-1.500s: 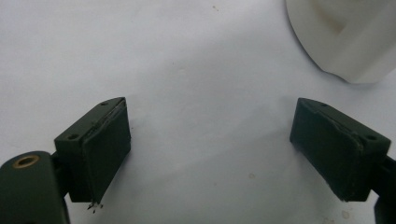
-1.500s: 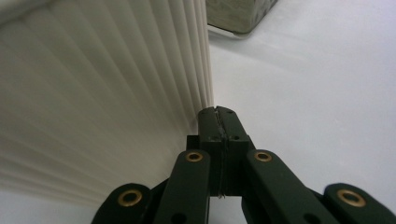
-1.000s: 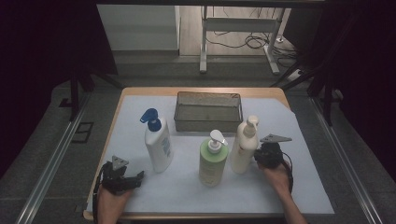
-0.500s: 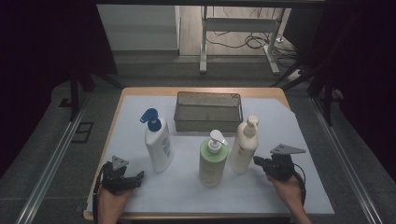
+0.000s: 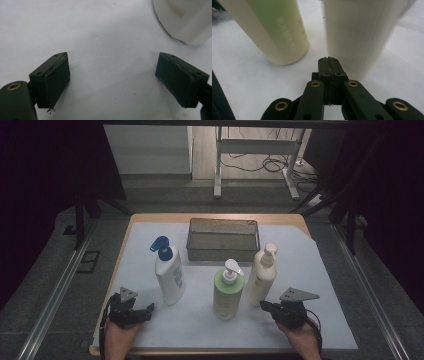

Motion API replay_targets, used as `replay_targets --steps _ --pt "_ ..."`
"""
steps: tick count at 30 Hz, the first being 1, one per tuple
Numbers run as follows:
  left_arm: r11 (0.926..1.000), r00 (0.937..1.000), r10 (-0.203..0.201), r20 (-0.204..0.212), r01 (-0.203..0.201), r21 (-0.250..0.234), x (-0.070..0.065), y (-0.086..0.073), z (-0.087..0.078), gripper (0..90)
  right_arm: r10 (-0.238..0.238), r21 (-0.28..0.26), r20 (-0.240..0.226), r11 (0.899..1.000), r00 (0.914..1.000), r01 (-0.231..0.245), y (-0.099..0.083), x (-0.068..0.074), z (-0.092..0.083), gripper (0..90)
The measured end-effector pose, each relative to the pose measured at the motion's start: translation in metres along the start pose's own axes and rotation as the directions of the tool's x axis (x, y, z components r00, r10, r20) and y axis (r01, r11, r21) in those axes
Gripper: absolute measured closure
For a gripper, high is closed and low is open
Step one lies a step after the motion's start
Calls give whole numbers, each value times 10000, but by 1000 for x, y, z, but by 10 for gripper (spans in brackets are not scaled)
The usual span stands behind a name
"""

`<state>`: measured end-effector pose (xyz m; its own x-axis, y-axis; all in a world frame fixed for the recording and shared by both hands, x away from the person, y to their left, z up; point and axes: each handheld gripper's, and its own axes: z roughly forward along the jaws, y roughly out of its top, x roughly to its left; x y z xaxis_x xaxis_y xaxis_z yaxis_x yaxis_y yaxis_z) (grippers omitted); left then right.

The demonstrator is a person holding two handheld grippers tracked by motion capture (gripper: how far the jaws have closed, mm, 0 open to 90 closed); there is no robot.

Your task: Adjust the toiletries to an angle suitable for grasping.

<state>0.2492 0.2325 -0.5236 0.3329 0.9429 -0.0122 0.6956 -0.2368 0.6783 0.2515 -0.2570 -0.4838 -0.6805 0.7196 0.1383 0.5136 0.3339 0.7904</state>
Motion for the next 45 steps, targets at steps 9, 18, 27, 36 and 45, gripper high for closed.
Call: replay_targets --steps 9,18,27,36,45 --pt "10000 10000 -3 13 3 3 0 0 0 122 -3 87 393 10000 9992 0 7 13 25 895" --pt "10000 10000 1 10 -1 4 0 0 0 122 -89 153 642 9999 9979 79 7 13 29 899" --pt "10000 10000 -4 9 4 1 0 0 0 122 -7 194 812 9998 9967 -9 3 1 20 898" --pt "10000 10000 0 11 0 4 0 0 0 123 31 295 1075 9995 9942 -63 -2 -13 14 894" --pt "10000 10000 -4 14 4 6 0 0 0 122 272 363 1369 9988 9902 -325 -6 -26 9 876"
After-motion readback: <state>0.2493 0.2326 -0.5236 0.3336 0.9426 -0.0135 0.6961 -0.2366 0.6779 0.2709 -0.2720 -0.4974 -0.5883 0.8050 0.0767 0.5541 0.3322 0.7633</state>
